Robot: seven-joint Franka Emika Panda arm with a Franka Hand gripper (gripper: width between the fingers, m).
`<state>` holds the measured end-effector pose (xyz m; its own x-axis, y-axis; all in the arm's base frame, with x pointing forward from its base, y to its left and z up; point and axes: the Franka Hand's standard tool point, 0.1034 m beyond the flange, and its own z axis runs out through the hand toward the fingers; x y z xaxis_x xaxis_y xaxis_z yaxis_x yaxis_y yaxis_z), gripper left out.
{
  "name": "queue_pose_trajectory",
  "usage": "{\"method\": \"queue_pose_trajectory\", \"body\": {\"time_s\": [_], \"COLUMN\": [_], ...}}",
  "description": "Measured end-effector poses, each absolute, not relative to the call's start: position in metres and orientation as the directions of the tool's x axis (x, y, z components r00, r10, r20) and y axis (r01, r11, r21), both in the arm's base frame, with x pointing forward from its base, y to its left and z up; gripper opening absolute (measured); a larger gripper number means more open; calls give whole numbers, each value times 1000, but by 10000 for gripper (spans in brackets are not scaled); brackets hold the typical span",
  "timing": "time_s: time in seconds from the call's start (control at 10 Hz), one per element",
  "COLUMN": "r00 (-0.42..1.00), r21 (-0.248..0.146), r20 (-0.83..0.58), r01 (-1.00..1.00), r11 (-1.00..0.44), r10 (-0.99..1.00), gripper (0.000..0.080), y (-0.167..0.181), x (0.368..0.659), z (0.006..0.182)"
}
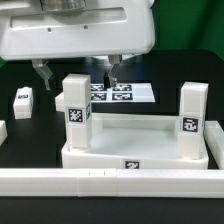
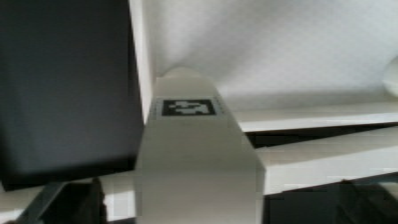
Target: Assemble desk
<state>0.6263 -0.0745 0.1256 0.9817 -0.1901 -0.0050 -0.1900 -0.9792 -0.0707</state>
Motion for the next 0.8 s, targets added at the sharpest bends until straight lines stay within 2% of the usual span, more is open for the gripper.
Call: {"method": "queue_pose_trajectory", "body": {"time_s": [0.3,0.5,0.6,0.7,0.8], "r00": [984,986,986,986,986], "r21": [-70,-70,-70,-70,-70], "r20": [-4,-5,-5,-5,-5], "r01": [-177,-164,-164,-164,-164], "r11": [-982,-984,-984,-984,-984], "r10": [-177,-164,-164,-164,-164], "gripper": [648,393,393,288,288], "y": [-82,-82,-82,-82,-82], "x": [625,624,624,624,624], "z": [122,121,121,121,121]}}
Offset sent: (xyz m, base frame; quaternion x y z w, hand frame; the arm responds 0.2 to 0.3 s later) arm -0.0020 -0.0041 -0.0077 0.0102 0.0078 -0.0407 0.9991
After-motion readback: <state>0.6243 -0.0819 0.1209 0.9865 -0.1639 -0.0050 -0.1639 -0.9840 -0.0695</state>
